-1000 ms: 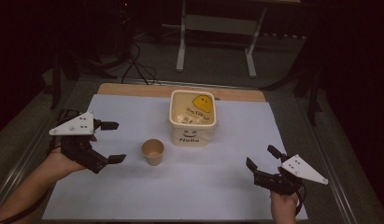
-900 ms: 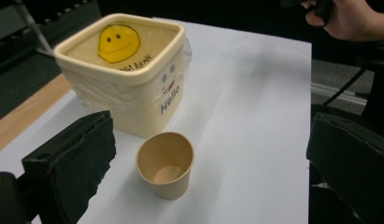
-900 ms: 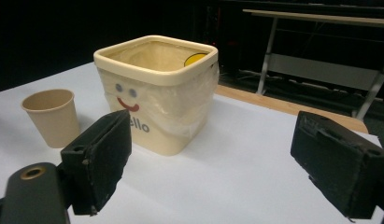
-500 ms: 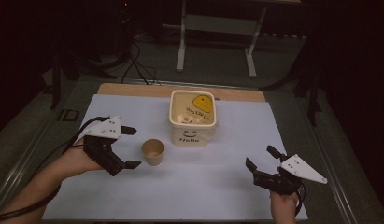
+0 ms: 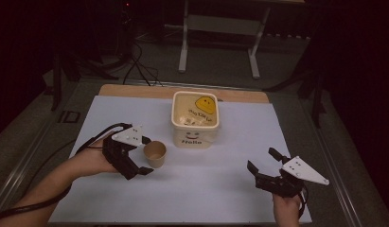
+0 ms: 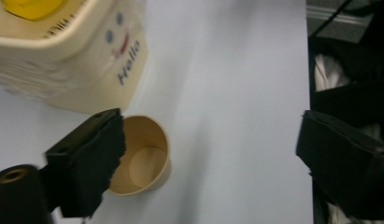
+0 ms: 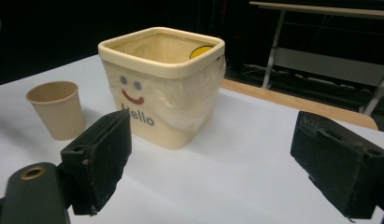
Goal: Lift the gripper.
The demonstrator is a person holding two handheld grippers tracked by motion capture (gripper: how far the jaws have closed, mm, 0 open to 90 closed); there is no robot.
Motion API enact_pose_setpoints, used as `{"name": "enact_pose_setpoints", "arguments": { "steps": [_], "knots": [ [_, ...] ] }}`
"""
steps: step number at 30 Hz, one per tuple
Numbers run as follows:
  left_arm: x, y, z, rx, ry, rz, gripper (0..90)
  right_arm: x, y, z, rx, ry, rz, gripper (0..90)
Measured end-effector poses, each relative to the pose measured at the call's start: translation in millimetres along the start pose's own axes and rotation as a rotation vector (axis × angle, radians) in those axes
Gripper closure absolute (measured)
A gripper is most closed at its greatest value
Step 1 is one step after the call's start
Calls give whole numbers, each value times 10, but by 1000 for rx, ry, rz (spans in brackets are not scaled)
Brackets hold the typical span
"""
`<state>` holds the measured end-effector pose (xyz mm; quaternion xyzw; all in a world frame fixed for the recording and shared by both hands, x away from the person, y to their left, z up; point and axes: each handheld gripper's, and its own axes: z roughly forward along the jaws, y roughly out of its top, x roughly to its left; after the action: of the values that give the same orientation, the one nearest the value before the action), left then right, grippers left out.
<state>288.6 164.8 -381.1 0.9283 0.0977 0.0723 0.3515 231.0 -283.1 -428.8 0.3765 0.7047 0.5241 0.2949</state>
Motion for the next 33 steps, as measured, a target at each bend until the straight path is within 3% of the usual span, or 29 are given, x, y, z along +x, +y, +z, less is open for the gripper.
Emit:
{"name": "enact_pose_setpoints", "arguments": {
  "steps": [5,9,13,14,24,28,33],
  "knots": [
    [20,-9,124,62,6,8,231,2,-3,8,6,6,-2,125],
    [47,-44,214,110,5,12,387,2,-7,14,11,10,-2,125],
    [78,-76,280,131,36,13,469,4,-8,20,13,16,-7,126],
    [85,-83,291,133,27,12,489,3,-9,22,14,17,-6,126],
    [190,-178,483,198,25,21,607,6,-13,26,21,21,-3,127],
    [196,-189,517,195,20,20,652,6,-14,30,22,22,-4,127],
    [250,-194,643,241,12,44,681,3,-18,36,26,24,-6,127]
  ]
}}
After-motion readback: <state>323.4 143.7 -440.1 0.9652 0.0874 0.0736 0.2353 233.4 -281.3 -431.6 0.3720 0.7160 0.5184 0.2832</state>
